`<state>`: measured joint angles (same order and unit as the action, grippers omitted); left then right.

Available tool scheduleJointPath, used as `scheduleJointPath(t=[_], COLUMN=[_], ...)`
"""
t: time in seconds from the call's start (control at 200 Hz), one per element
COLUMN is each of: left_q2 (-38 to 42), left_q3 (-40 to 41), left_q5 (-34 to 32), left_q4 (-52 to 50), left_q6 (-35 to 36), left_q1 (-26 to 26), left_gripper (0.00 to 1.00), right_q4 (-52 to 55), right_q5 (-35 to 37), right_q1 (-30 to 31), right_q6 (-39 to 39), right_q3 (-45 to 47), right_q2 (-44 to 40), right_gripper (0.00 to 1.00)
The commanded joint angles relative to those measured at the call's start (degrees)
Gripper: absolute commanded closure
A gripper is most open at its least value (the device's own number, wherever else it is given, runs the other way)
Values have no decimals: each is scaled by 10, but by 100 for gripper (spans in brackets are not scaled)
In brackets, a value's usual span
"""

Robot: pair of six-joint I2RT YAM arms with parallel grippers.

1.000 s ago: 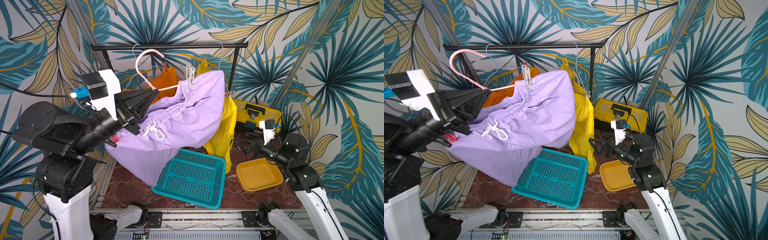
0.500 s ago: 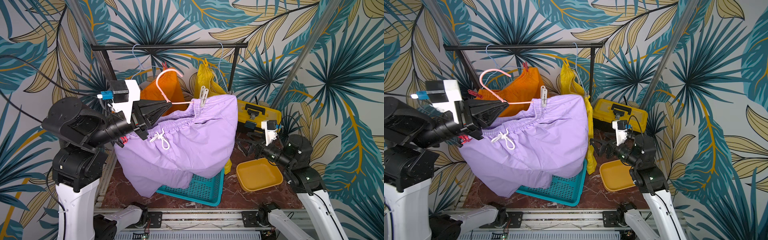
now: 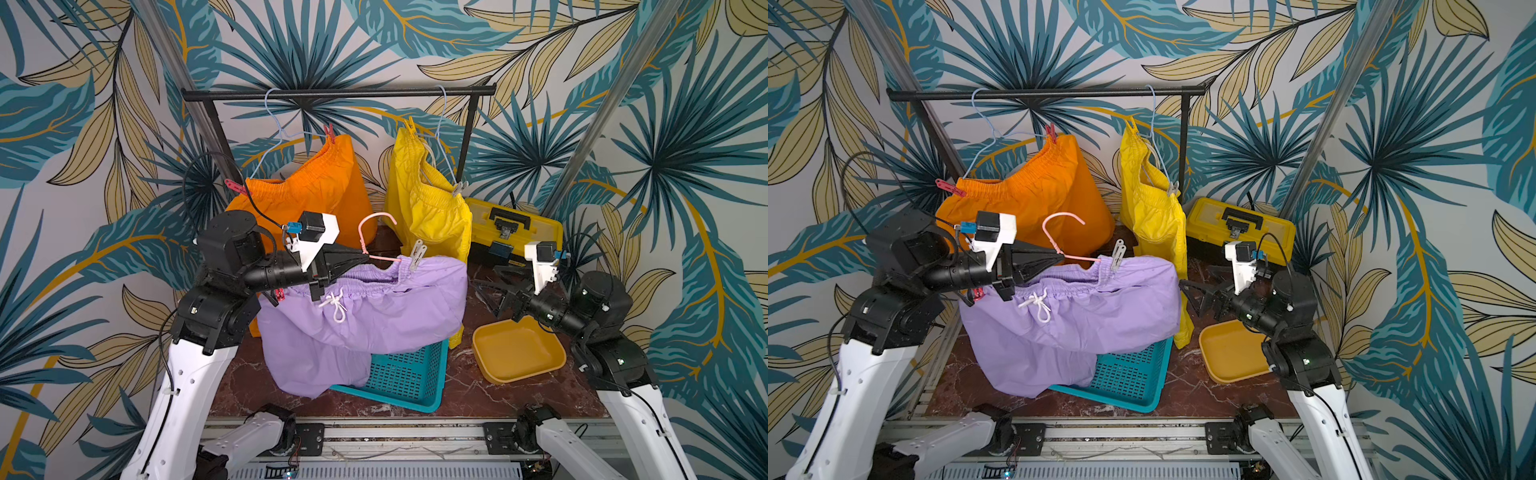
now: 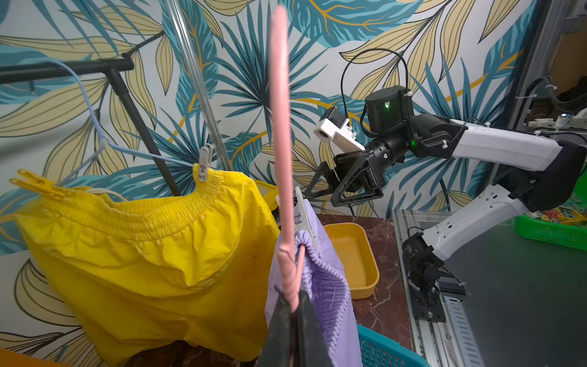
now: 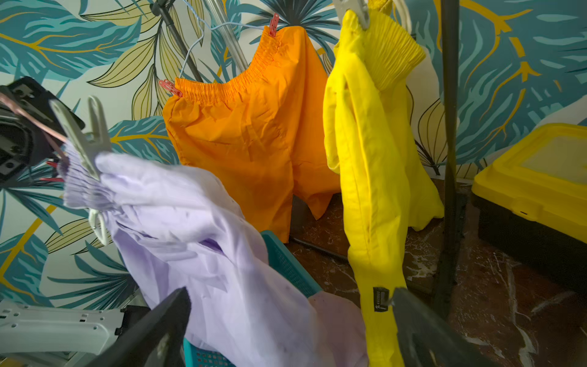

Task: Remove the clothespins securing shorts to the hanger
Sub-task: Place the hanger in the basket.

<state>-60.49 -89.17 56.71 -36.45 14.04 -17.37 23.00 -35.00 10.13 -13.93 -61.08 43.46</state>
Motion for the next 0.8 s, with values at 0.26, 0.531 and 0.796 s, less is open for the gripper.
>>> scheduleJointPath(t=[0.26,0.531,0.796], left_q2=[54,-16,-38], left_q3=[223,243,272], left_q5=[19,4,34], left_q4=[75,101,124], left_q6=[-22,-19,-4], left_q1=[-3,-25,-26], left_gripper=[100,100,100], right_q4=[-90,-142,-201], right_q5=[-136,-143,-166], right_q1=[25,96,97], right_q6=[-21,33,31], right_q3=[56,101,125], right_q2=[25,115,166], right_gripper=[0,8,19])
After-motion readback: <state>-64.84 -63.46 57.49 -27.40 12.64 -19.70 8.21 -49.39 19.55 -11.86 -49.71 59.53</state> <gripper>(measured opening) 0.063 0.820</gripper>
